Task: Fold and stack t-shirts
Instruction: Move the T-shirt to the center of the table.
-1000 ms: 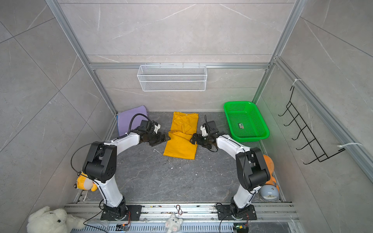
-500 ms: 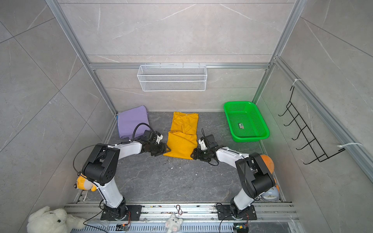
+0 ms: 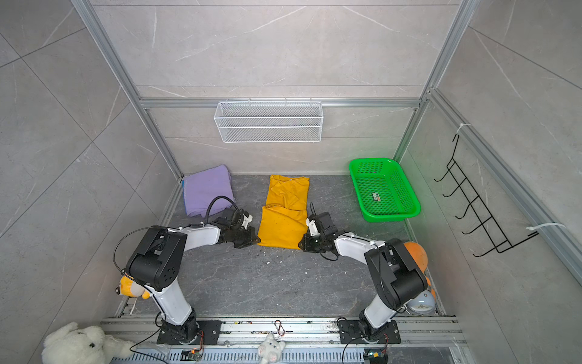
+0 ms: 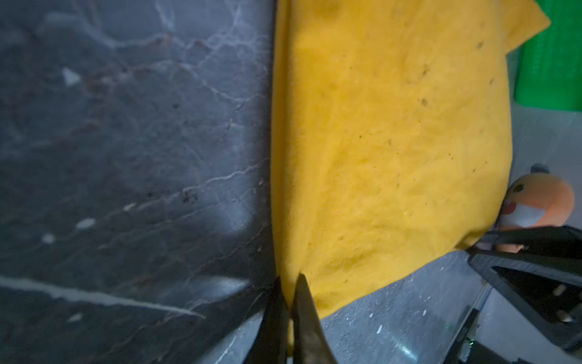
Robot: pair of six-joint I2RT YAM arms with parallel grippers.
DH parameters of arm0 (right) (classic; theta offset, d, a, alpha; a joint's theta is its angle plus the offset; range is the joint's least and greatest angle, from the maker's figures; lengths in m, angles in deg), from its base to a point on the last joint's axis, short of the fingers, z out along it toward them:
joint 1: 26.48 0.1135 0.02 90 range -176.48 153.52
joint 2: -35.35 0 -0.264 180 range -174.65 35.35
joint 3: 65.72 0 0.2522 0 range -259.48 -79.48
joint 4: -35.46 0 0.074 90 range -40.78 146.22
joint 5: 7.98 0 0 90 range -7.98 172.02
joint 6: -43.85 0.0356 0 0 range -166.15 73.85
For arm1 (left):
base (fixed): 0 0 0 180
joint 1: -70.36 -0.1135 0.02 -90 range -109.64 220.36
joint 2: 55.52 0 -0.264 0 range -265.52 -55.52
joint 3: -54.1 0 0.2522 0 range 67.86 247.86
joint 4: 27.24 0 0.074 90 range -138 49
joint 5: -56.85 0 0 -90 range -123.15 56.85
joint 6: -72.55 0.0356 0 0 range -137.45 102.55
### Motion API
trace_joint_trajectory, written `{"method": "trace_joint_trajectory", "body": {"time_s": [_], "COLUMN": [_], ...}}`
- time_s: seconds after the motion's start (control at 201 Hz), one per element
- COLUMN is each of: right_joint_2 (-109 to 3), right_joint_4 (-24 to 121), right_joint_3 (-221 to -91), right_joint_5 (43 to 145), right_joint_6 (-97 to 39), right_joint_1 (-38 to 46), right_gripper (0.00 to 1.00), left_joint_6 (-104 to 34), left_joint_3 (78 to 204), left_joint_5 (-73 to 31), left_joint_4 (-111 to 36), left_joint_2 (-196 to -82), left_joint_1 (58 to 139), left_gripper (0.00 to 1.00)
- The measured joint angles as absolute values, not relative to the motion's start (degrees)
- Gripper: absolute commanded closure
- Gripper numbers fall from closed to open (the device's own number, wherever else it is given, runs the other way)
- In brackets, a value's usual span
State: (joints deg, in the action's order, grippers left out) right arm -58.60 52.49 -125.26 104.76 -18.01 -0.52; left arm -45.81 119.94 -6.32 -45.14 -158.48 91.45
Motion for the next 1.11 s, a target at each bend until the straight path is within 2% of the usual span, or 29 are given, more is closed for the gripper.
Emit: {"method": "trace_joint_trajectory", "body": {"time_s": [0.045,0.254,0.498,0.543,0.563,0.578,0.598,0.653,0.682,0.712,0.782,0.862,0.971,1.111], "right_joint_2": [-58.9,-56.4,-40.0,-37.0,-35.9,-34.9,-33.9,-30.7,-28.9,-27.5,-25.7,-27.9,-36.7,-50.8], "right_joint_4": [52.2,54.0,62.9,65.2,66.1,67.0,68.0,71.0,72.3,73.6,77.3,79.3,78.3,74.5], "right_joint_3": [-125.0,-121.5,-113.1,-112.0,-111.7,-111.5,-111.4,-111.3,-111.3,-111.6,-114.0,-119.1,-127.6,-135.0], "right_joint_5": [104.5,102.2,100.6,100.7,100.8,100.9,100.9,100.8,100.6,100.0,98.4,97.4,97.2,99.3], "right_joint_6": [-17.6,-17.9,-17.8,-17.8,-17.7,-17.7,-17.4,-17.5,-17.4,-17.4,-17.7,-18.9,-21.8,-25.4], "right_joint_1": [-0.3,-0.2,-0.1,0.1,0.2,0.3,0.5,0.8,0.9,0.9,0.9,0.9,0.8,-0.6], "right_gripper": [1.0,1.0,1.0,0.94,0.85,0.75,0.64,0.38,0.33,0.31,0.28,0.3,0.36,0.49], "left_joint_6": [-45.9,-45.9,-48.0,-49.0,-49.6,-49.9,-50.6,-51.7,-52.4,-52.9,-53.4,-53.0,-50.8,-47.0], "left_joint_3": [119.7,116.0,106.0,103.7,102.6,101.9,100.9,98.7,97.8,97.3,97.4,99.3,104.6,112.3], "left_joint_5": [-6.2,-6.0,-7.4,-8.0,-8.4,-8.8,-9.2,-10.6,-11.1,-11.6,-14.1,-16.2,-16.7,-15.9], "left_joint_4": [-44.9,-44.9,-44.4,-44.2,-44.2,-44.2,-44.2,-44.5,-44.9,-45.3,-46.6,-48.4,-50.1,-50.2], "left_joint_2": [-158.3,-154.6,-144.7,-142.7,-141.6,-141.0,-139.9,-137.4,-135.9,-134.5,-131.3,-129.8,-131.6,-135.9], "left_joint_1": [91.4,92.3,101.4,103.5,104.4,105.0,105.9,107.3,107.7,107.7,107.8,107.4,106.2,103.7], "left_gripper": [1.0,1.0,1.0,1.0,1.0,0.95,0.82,0.34,0.22,0.15,0.07,0.06,0.06,0.1]}}
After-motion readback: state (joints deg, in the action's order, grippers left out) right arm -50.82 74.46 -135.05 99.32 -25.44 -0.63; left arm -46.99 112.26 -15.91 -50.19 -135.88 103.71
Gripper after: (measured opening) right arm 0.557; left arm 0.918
